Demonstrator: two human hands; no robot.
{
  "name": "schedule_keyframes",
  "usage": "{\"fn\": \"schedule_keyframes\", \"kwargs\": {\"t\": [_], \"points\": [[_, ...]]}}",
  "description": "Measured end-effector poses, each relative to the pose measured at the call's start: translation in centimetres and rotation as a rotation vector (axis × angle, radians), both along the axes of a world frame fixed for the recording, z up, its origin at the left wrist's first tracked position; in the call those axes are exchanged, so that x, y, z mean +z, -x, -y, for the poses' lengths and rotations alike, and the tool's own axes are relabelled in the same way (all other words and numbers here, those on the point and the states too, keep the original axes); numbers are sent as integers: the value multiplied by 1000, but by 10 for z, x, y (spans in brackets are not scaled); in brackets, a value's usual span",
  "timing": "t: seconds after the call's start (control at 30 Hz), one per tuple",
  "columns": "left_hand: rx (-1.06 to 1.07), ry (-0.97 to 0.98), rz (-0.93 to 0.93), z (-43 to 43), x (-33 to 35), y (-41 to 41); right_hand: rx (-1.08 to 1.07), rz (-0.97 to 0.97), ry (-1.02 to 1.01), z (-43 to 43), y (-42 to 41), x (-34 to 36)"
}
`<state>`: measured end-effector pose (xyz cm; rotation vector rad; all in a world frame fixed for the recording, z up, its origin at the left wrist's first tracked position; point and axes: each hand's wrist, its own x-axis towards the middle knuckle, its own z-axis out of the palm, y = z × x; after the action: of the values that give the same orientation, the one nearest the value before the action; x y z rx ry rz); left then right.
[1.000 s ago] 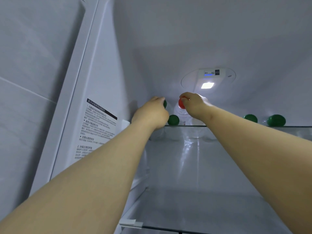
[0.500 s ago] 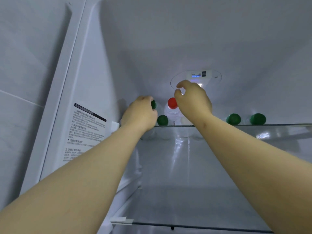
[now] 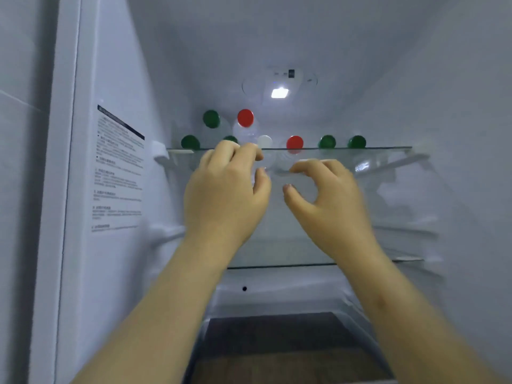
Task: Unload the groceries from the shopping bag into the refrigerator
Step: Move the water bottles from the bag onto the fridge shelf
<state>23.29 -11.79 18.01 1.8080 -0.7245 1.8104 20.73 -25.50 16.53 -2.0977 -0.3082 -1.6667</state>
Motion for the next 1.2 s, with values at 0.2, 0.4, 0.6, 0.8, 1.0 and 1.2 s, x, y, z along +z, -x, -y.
{"fn": "schedule_keyframes", "kwargs": {"t": [0.2, 0.4, 0.6, 0.8, 1.0, 1.2], "points": [[-143, -122, -213, 22, -97, 24, -137, -151, -73, 24, 48, -105], [-339, -286, -434, 57, -197, 56, -291, -410, -225, 44, 111, -207], [-483, -425, -591, 88, -263, 112, -360, -596, -397, 58, 187, -273], [-655, -614, -686, 121, -318, 199, -506, -735, -552, 70, 292, -328], [-893, -845, -743, 171, -360, 316, -777, -820, -673, 81, 430, -361], [-1140, -1098, -742, 216, -387, 474, -1083, -810, -857, 76, 595, -379]]}}
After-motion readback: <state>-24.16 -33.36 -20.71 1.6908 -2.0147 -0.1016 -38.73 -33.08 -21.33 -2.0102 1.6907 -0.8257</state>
